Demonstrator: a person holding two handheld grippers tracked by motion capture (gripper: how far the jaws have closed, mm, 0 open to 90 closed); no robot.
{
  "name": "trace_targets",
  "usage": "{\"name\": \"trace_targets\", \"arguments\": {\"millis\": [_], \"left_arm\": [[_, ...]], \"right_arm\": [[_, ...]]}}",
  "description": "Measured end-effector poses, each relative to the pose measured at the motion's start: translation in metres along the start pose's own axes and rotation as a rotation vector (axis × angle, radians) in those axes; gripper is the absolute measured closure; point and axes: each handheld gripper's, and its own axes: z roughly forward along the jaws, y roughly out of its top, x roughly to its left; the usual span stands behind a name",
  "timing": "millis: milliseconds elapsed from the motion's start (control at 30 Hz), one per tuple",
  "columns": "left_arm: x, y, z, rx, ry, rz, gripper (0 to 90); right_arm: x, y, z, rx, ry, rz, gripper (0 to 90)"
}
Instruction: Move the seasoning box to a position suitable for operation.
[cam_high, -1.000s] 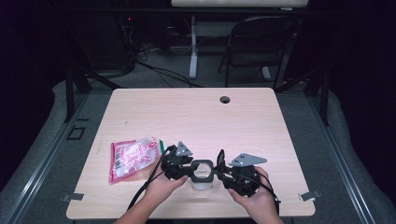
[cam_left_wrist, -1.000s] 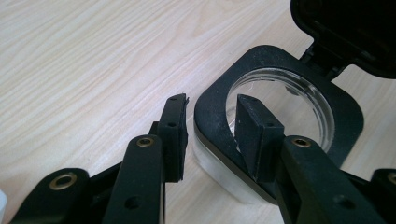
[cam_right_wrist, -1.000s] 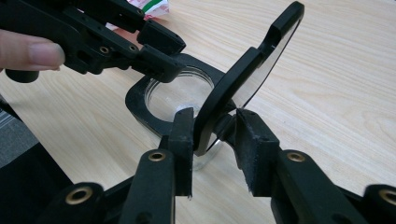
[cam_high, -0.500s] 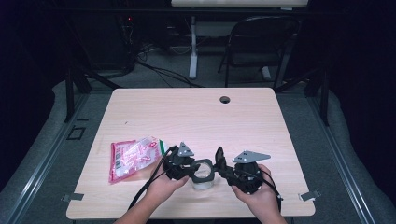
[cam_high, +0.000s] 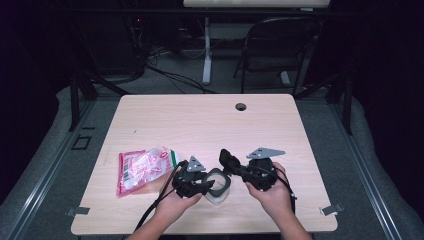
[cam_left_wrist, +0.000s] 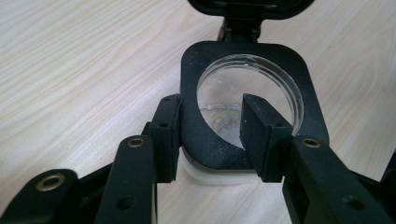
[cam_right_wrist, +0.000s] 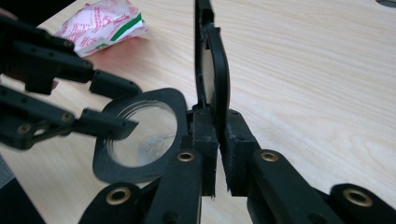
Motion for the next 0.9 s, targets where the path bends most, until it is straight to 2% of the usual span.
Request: {"name": "trace_targets", "arguments": {"millis": [233,333,400,733,900], "left_arm": [[0.0,0.0,0.0,-0.008,-0.01,-0.053,54.7],[-0.004,0.0,0.0,-0.019,0.003,-0.053,53.4],[-0.006,0.0,-0.001,-0.021,-0.001,-0.065,52.5],[-0.009,0.0,-0.004,-0.03,-0.008,-0.066,50.8],[-0.01,-0.001,-0.005,-0.038,-0.017,-0.079,50.7]], "right_arm": [[-0.01,0.009,0.01,-0.003,0.024,0.016,84.0],[-0.01,0.011,0.013,-0.009,0.017,0.018,82.8],[-0.012,0.013,0.014,-0.002,0.017,0.012,81.9],[-0.012,0.016,0.02,-0.019,0.028,-0.007,79.6],[-0.014,0.018,0.024,-0.032,0.035,0.004,78.3]]}}
